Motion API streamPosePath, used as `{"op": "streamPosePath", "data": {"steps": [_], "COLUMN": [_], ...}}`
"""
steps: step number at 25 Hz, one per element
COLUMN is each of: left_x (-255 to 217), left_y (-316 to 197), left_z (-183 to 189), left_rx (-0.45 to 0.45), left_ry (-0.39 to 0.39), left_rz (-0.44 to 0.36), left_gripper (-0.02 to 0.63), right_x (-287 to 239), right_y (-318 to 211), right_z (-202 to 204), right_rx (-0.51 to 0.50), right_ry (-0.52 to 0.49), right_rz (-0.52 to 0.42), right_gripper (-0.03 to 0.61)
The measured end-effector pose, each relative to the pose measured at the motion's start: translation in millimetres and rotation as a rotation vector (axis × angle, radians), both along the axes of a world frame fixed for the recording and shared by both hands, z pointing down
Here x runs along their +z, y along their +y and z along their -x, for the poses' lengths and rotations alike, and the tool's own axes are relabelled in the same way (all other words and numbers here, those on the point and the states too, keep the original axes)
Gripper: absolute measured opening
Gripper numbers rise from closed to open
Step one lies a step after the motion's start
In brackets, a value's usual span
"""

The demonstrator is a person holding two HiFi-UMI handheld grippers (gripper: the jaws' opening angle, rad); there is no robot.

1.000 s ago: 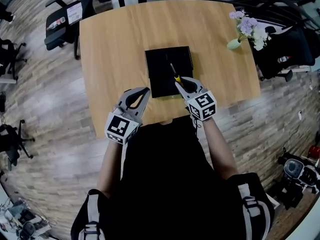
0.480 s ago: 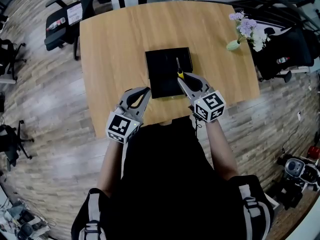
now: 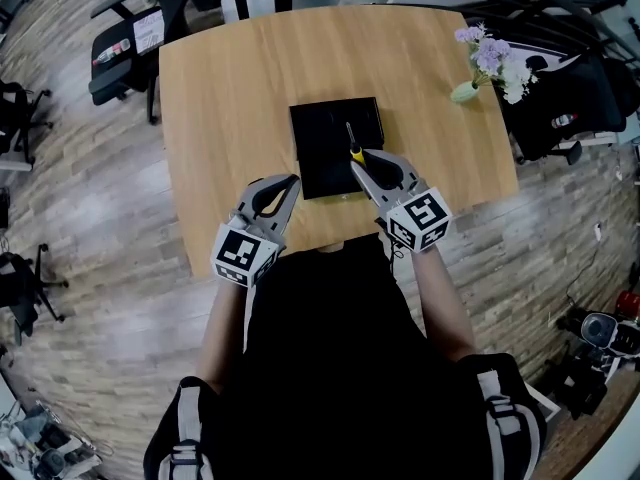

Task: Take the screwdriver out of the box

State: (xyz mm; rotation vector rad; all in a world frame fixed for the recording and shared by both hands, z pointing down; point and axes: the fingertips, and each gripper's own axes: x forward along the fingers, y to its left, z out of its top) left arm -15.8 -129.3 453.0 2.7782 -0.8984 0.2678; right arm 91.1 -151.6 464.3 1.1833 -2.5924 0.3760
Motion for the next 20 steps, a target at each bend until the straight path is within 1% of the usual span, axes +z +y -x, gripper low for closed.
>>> {"op": "streamPosePath", "data": {"steps": [10,20], "left_x": [-3,-1], "left_y": [1,3], "left_z": [-2,-4], "left_rx": [0.001,0.013], "left_ry": [0.008,0.009], "left_rz": [-0.005,-0.001], "left_gripper": [0.023,0.023], "right_x": [-1,3], "right_y": [10,16], "right_z": [0,-1], "right_rx": [-0.003,0.002], "right_ry": [-0.012,0.008], "right_rz": [-0.002,0.0], "right_gripper": [0.086,0.086]}}
